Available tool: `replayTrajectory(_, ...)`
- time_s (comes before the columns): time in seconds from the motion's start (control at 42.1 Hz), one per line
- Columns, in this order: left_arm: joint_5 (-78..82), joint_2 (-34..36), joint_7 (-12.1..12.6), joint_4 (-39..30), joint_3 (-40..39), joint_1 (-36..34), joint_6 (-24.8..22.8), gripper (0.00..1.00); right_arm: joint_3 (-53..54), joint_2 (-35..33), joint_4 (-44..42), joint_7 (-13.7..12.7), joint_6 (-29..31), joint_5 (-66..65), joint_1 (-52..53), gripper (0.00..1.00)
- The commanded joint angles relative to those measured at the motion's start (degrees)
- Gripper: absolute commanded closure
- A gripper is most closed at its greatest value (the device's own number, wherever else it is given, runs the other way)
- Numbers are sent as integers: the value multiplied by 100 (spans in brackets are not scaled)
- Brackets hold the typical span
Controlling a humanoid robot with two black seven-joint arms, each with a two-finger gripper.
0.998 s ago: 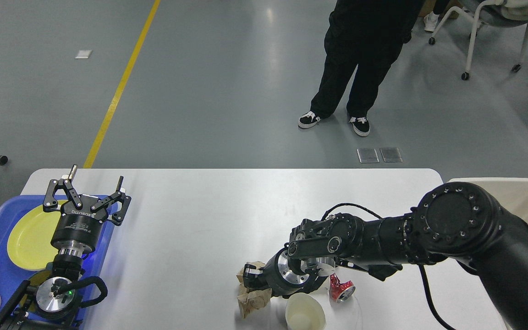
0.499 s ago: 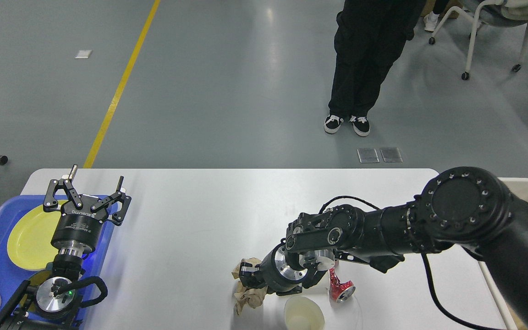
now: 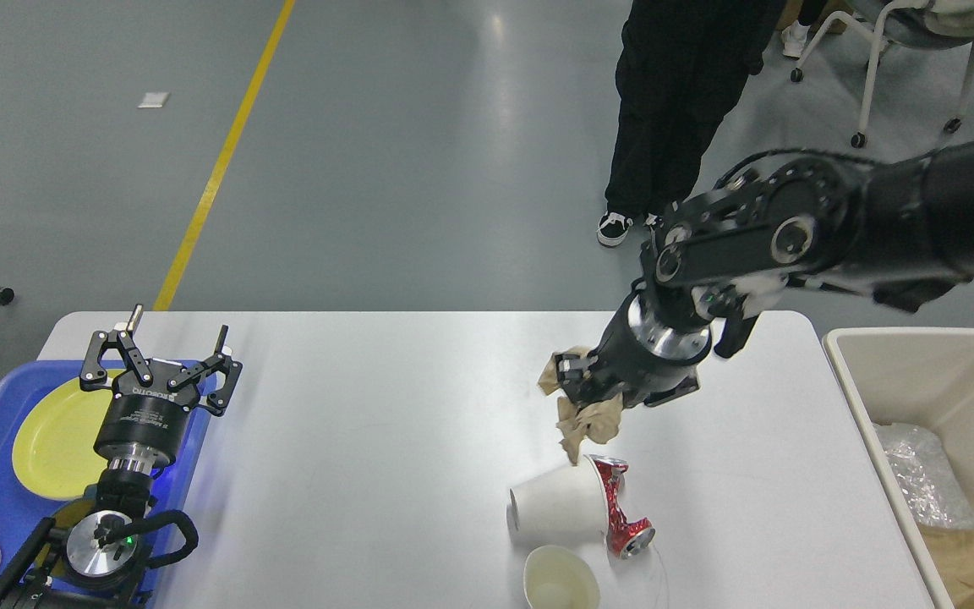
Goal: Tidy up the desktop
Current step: 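Lift the paper ball and carry it over the white bin, then drop the paper ball into the bin and open the right gripper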
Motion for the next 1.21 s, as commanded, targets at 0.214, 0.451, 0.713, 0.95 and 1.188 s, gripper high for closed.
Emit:
replayTrajectory(0.214, 0, 0, -1, 2, 0, 0, 0, 4, -1002, -387, 1416, -2, 343, -31, 1530, 100)
replayTrajectory(0.451, 0, 0, -9, 2, 0, 0, 0, 4, -1327, -623, 1425, 7, 317, -5, 1530, 100)
replayTrajectory(0.713, 0, 0, -9, 2, 0, 0, 0, 4, -2645, -1485, 749, 24, 229, -49, 1223, 100)
replayTrajectory(0.95, 0, 0, -9, 2, 0, 0, 0, 4, -2875, -2477, -534, 33, 229, -145, 89, 100)
replayTrajectory(1.188, 0, 0, -9, 2, 0, 0, 0, 4, -2629, -3339, -2256, 77, 220, -321, -1536, 100)
